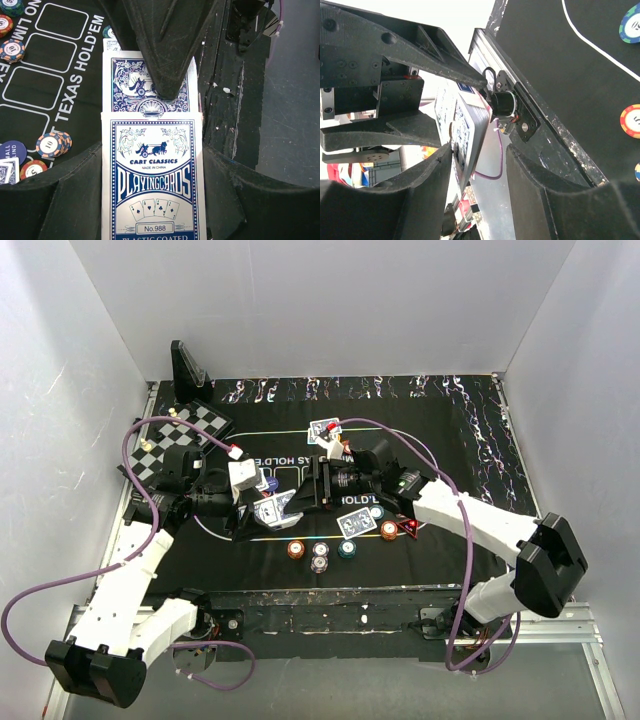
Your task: Distribute texas hold em gaming equipment
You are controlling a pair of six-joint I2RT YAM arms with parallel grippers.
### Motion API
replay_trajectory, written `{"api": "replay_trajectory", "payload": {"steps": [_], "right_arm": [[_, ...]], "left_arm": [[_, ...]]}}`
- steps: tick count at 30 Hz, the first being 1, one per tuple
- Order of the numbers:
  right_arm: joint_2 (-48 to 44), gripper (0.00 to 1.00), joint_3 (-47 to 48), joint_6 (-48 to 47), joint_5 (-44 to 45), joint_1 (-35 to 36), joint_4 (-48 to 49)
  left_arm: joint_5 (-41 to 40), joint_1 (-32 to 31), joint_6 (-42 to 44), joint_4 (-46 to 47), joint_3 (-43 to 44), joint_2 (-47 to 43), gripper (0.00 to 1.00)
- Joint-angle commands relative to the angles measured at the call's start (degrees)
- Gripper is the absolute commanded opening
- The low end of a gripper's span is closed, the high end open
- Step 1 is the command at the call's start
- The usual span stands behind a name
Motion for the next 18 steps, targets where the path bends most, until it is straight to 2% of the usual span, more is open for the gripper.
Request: {"api": "replay_trajectory", "payload": {"steps": [1,5,9,13,18], "right_arm": [[-3.68,0.53,-1.81,-1.11,0.62,-1.08,0.72],[-4.56,0.50,-2.43,-1.02,0.63,-1.96,0.72],[-4.39,0.43,-2.61,-1.02,0.54,-2.23,0.46],[-4.65,0.32,-3.13,-1.02,0.54,-2.58,0.28],[-6.23,0.11,-3.57,-1.02,1.15,-3.63,-0.86]], "left_arm": [[2.88,-0.09,-1.01,1.83,1.48,-1.59,0.27],[3.41,0.00,-1.45,2.45,1.48,-1.77,0.25],[3.94,-0.09,-1.98,2.80,1.65,-1.59,0.23],[3.94,-0.09,-2.68,3.33,1.65,-1.86,0.23],[3.94,0.00,-2.42,3.77,0.95,-2.03,0.24]]}}
